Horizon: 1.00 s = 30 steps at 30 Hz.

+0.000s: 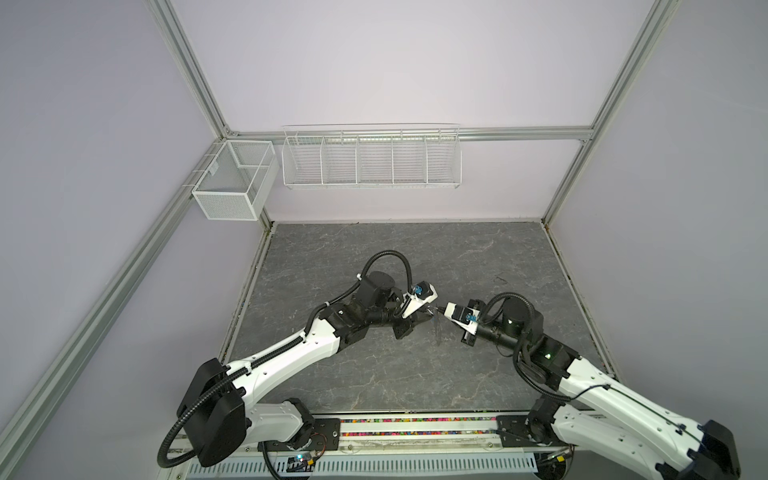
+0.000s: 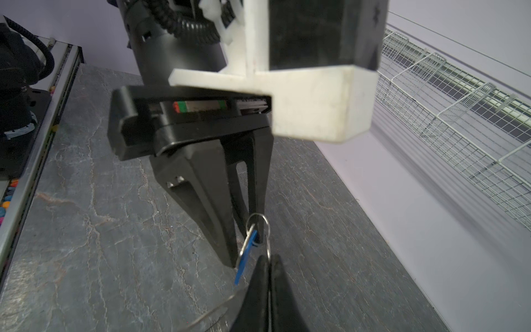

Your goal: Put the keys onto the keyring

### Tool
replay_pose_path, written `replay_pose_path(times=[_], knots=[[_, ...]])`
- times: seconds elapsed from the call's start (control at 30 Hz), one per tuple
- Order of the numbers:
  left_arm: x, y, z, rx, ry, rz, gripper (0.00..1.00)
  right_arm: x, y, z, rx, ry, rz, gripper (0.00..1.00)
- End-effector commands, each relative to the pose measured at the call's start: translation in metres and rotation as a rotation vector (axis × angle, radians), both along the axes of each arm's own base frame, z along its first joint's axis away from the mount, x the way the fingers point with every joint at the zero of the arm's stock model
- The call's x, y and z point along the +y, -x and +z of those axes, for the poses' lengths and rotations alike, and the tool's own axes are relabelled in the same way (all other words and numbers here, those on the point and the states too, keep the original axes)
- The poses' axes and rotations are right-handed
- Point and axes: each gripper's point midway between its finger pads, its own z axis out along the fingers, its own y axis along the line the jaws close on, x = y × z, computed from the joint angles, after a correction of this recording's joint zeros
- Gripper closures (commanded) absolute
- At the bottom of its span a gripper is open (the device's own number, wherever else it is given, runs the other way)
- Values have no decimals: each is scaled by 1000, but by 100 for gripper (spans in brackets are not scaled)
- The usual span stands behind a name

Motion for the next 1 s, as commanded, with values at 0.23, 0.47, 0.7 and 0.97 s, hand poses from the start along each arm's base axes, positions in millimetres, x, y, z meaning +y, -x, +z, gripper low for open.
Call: replay_pose_path(times=[0.23, 0.47, 0.7, 0.97], knots=[[-5, 10, -7, 9, 0, -87, 100, 1, 0, 27, -29, -100, 25, 93], [-5, 13, -15, 65, -22, -112, 94, 1, 1, 29, -25, -127, 44, 93], [11, -3, -3, -11, -33, -3, 64, 5, 5, 23, -1, -118, 88, 93], [26, 3, 51, -227, 72, -22, 60, 12, 9, 15, 25, -96, 148, 93]])
